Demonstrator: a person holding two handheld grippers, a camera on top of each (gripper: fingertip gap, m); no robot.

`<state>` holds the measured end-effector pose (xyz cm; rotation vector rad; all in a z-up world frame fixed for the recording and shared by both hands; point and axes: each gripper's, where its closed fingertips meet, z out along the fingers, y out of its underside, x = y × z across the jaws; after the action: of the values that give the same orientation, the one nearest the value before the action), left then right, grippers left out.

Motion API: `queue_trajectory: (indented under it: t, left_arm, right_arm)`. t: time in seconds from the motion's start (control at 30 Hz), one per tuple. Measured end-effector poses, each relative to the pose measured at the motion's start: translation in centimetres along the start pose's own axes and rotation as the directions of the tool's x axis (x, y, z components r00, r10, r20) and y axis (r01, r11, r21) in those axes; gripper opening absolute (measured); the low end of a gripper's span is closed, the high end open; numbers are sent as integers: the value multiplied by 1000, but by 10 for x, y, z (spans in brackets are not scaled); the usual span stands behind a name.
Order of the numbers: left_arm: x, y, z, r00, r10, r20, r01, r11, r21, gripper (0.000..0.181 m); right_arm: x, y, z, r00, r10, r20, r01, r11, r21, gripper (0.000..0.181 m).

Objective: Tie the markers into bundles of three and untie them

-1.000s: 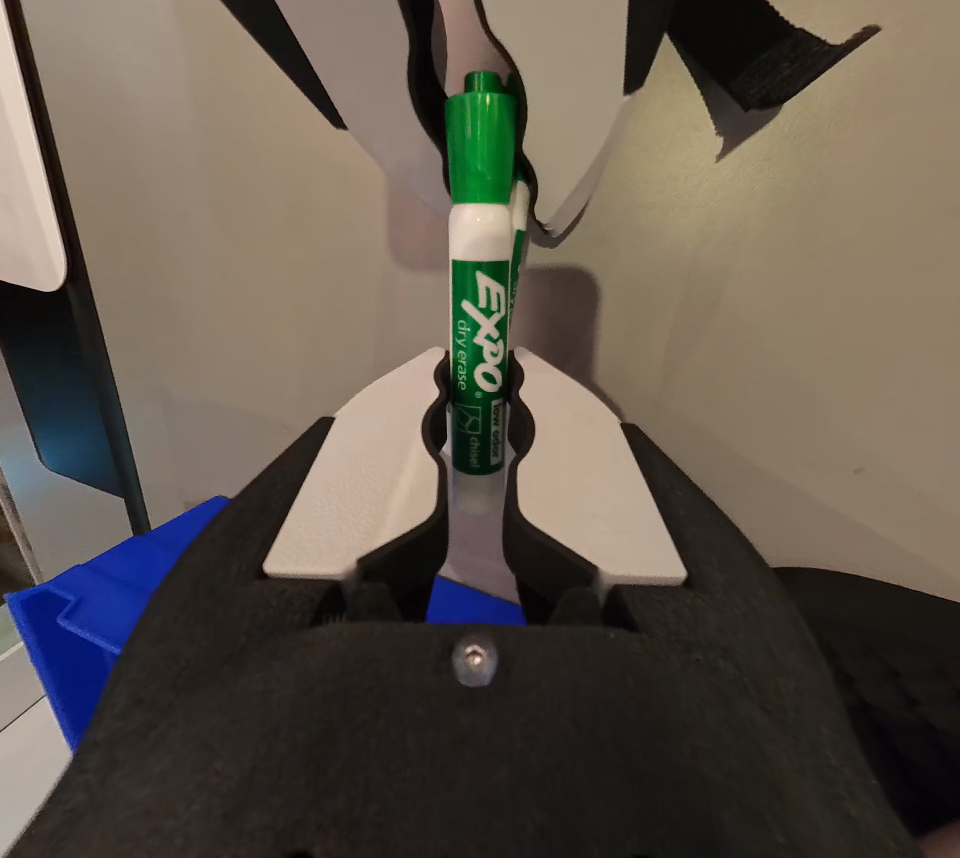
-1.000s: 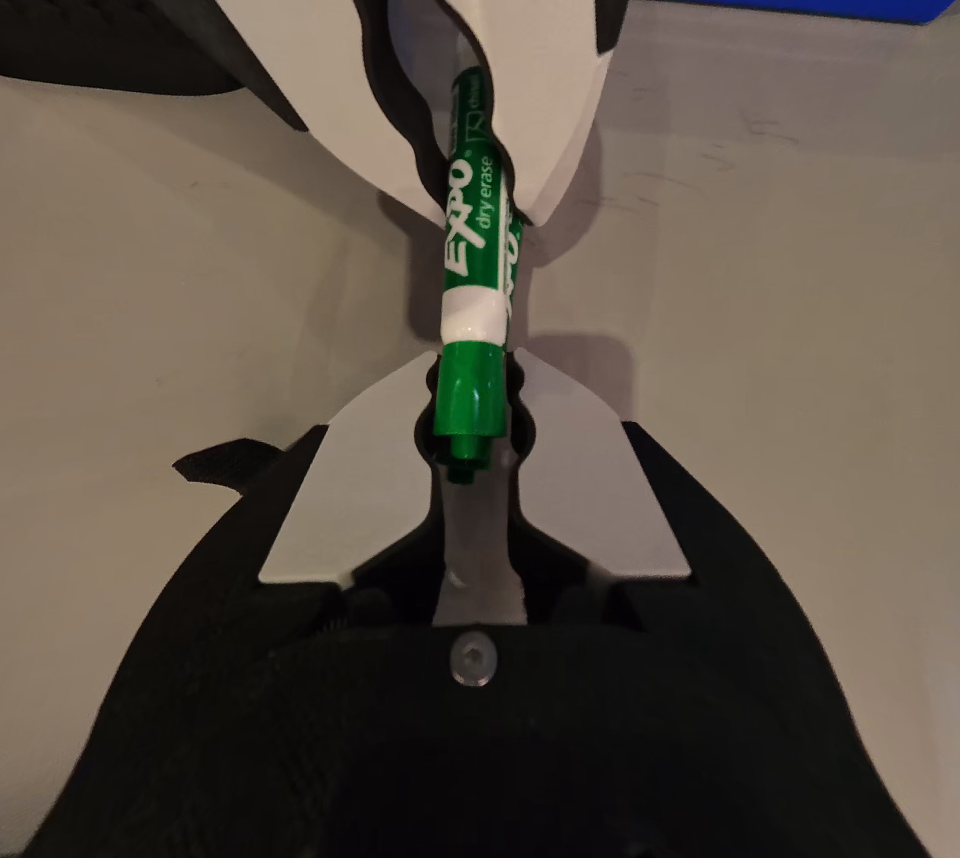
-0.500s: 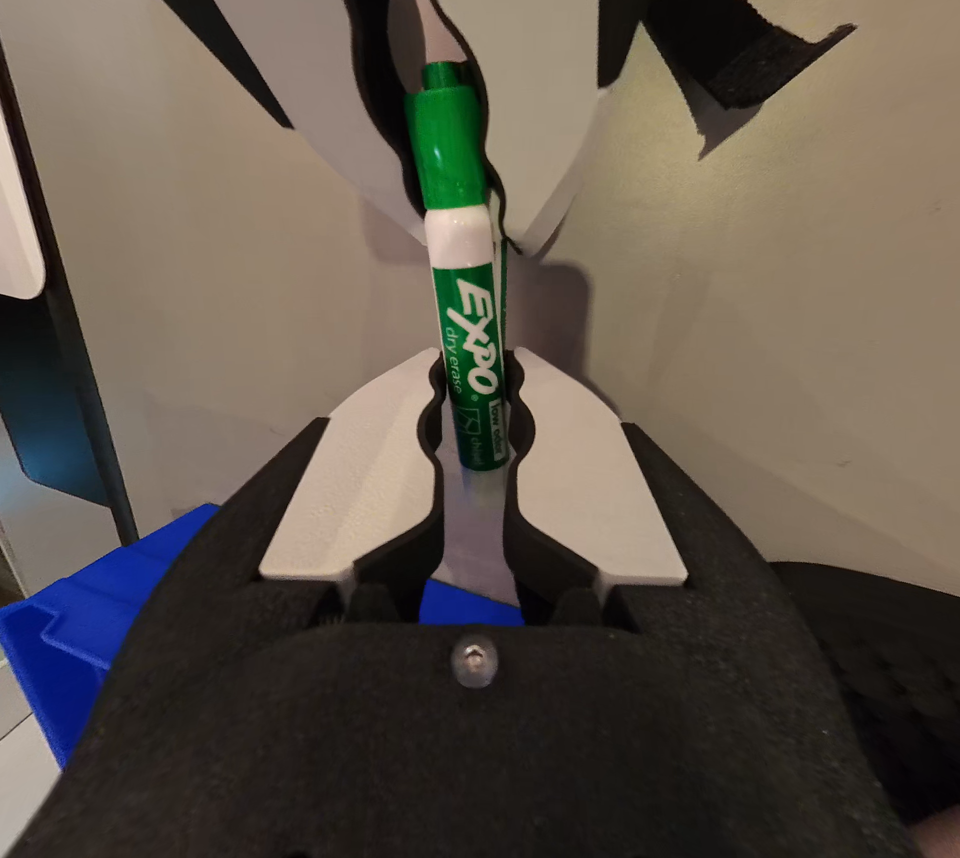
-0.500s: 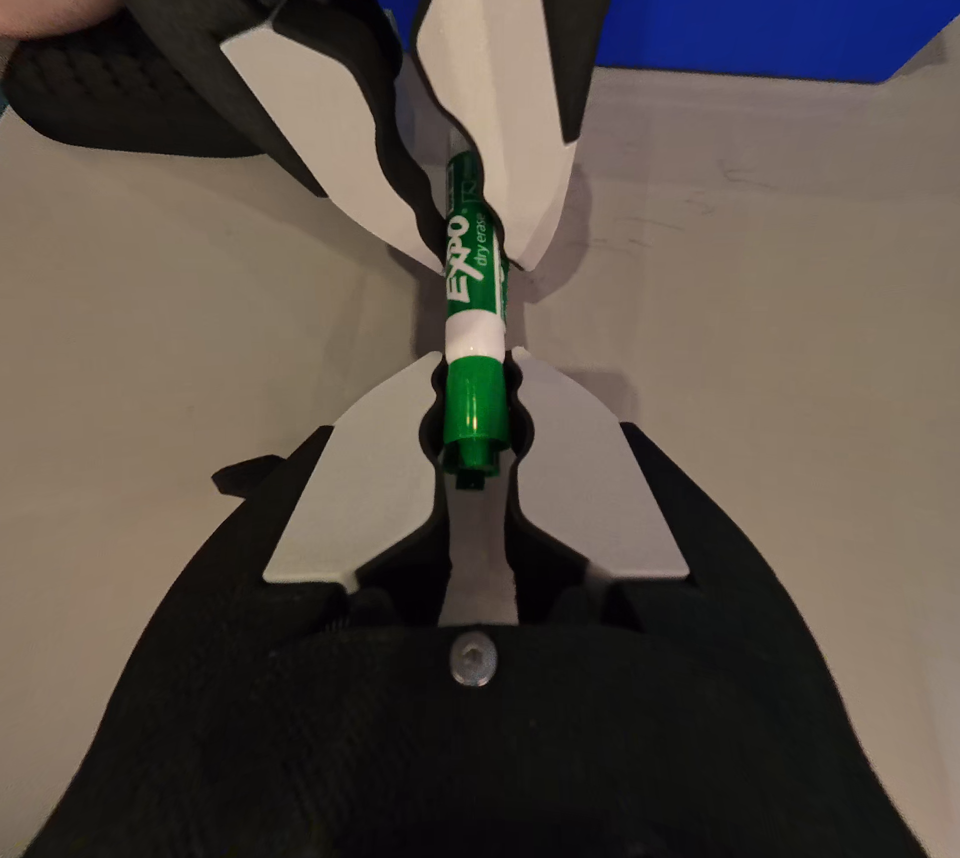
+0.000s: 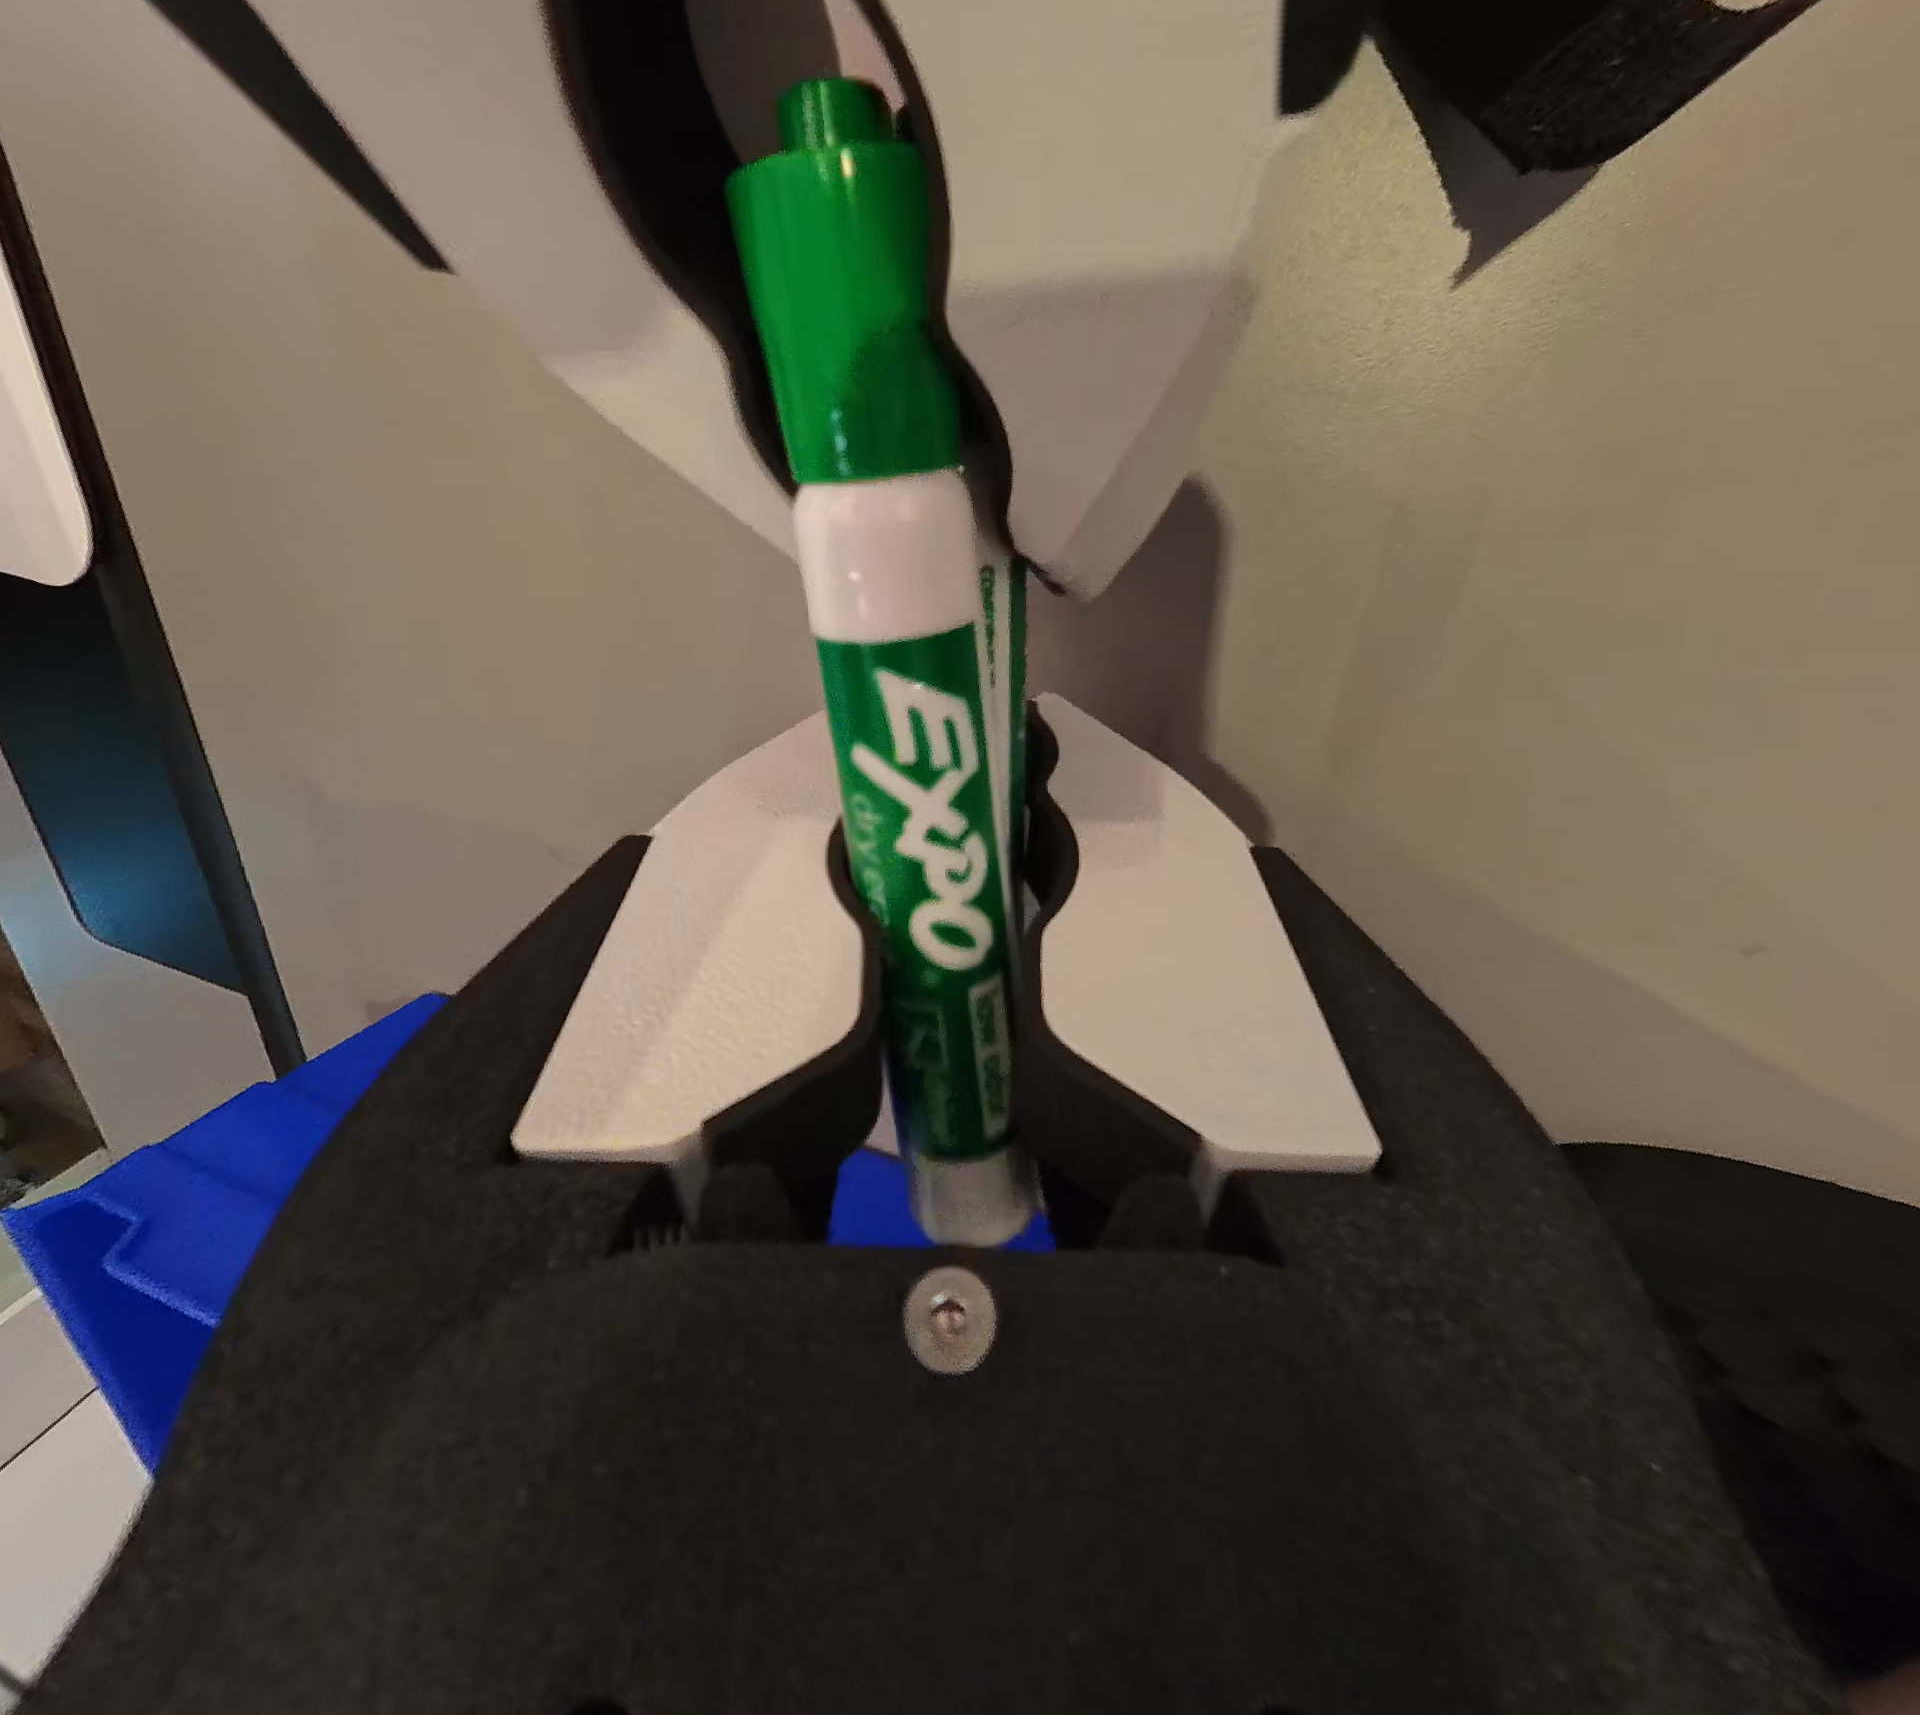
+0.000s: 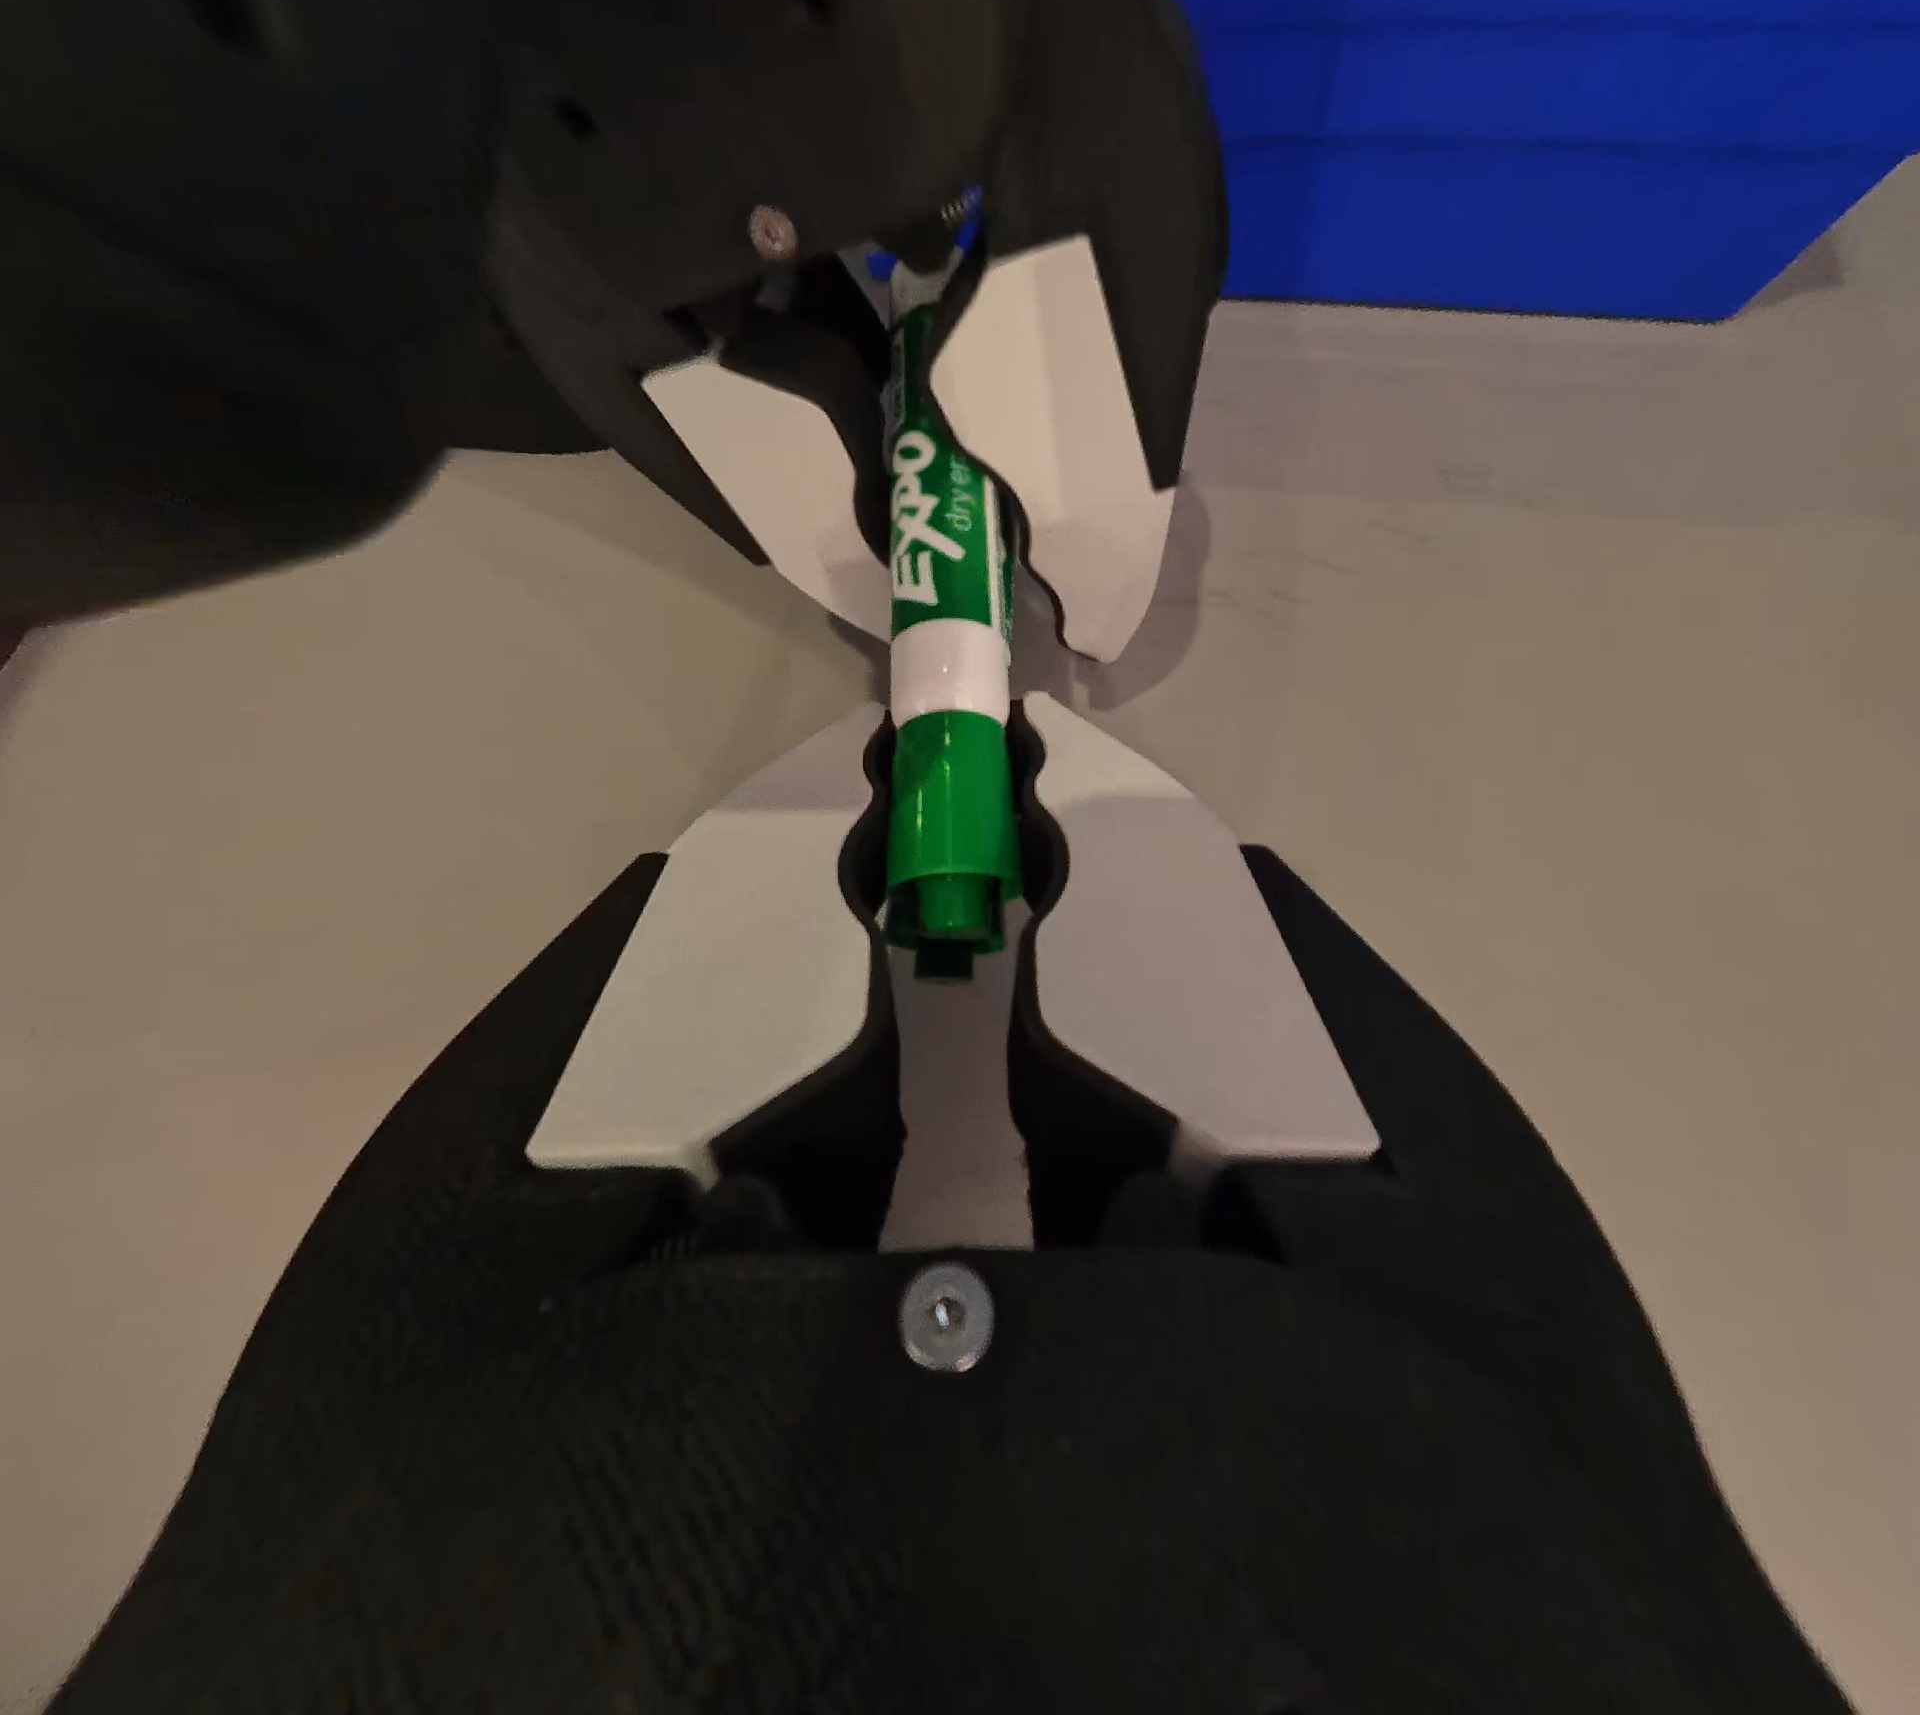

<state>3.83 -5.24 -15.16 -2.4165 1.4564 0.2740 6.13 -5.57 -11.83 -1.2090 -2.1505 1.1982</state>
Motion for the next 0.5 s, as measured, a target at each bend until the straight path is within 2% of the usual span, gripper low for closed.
queue_trajectory:
  t: [0.5]
  left_arm:
    - [-4, -3, -4, 999, -6, 31, 6, 1000, 13, 29]
  right_arm:
    - [0, -7, -5, 997, -51, -50, 50, 999, -22, 21]
